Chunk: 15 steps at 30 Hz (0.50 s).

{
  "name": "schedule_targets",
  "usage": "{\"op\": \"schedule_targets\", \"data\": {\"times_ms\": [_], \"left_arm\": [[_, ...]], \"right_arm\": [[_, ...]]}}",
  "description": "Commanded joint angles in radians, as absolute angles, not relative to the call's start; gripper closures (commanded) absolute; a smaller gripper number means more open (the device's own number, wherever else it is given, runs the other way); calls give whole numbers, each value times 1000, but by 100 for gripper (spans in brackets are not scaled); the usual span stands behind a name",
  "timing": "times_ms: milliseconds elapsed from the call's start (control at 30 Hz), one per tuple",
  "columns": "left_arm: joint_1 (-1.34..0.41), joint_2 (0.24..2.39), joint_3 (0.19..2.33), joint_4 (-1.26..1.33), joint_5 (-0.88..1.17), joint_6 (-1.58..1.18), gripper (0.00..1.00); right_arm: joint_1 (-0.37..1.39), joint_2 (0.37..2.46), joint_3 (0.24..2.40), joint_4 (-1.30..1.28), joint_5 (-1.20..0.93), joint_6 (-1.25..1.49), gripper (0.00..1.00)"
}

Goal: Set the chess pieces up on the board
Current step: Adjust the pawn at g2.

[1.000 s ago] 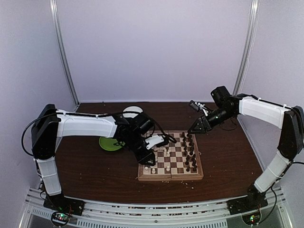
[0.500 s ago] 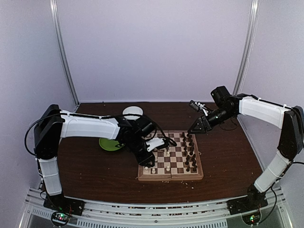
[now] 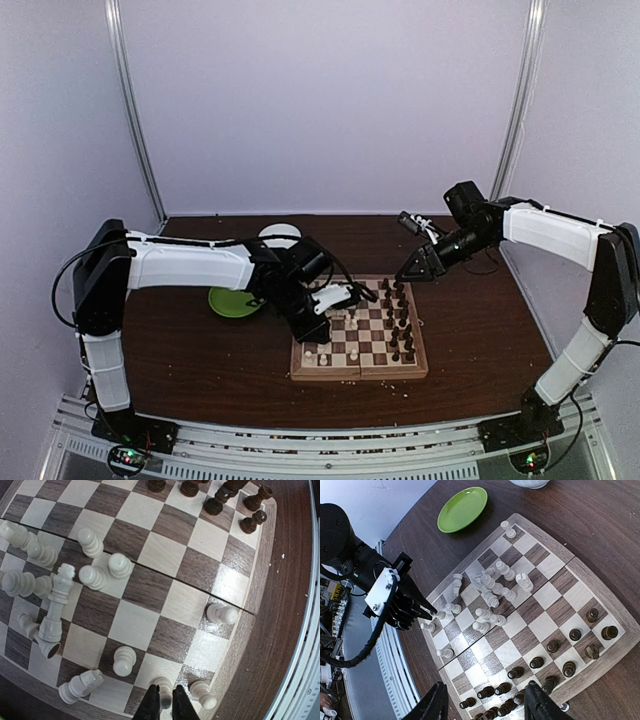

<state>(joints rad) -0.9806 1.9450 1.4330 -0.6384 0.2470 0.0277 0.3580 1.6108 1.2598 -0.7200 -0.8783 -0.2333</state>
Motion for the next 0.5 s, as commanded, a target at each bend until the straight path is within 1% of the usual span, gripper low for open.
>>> {"op": "schedule_targets", "data": {"times_ms": [0, 100, 133, 200, 233, 467], "left_arm": [[-991, 1969, 1467, -630, 256, 29, 90], [-994, 1972, 1470, -630, 251, 30, 88], [-995, 1971, 1470, -634, 245, 31, 85], [-998, 1963, 1465, -637, 226, 28, 76], [-999, 1957, 1461, -638, 218, 28, 74], [-999, 1969, 1443, -671, 179, 38, 75]], "right_arm": [[351, 1626, 1290, -732, -892, -246, 48], [351, 1629, 1292, -734, -893, -246, 48], [351, 1628, 1292, -735, -893, -246, 49], [351, 1629, 1292, -735, -893, -245, 48], [351, 1629, 1292, -735, -892, -247, 48], [351, 1635, 1295, -741, -895, -249, 48]]}}
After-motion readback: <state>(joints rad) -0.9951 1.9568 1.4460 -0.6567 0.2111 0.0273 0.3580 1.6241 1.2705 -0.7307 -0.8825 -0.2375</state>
